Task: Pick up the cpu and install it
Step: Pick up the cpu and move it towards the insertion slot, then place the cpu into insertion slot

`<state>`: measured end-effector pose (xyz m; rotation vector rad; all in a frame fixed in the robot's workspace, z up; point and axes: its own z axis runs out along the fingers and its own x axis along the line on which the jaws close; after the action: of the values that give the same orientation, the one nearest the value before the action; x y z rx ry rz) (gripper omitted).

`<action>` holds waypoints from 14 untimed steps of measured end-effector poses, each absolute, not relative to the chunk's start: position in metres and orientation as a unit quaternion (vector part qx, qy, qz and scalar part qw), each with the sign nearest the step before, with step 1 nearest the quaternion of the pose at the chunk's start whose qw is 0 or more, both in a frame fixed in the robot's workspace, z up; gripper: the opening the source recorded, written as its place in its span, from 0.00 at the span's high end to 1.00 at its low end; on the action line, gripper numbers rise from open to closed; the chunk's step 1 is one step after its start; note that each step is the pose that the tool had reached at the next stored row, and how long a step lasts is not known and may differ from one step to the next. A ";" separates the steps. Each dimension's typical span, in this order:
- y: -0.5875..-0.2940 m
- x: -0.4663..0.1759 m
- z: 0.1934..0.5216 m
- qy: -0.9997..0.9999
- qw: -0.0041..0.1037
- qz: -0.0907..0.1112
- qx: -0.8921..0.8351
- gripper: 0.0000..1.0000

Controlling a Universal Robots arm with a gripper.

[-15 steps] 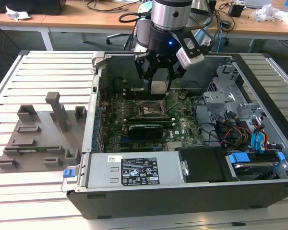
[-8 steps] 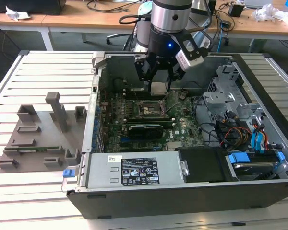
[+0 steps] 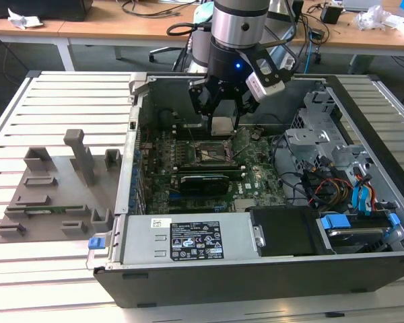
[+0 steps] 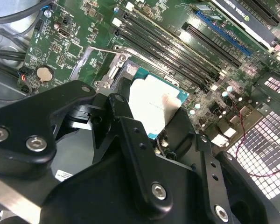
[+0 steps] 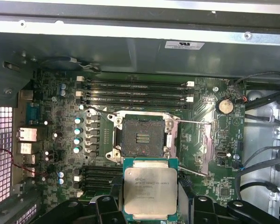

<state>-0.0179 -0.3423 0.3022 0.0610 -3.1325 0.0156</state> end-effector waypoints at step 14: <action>-0.342 -0.018 0.302 -1.000 0.004 0.005 -0.012 0.45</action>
<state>-0.0179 -0.3423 0.3019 -0.0375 -3.1326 0.0152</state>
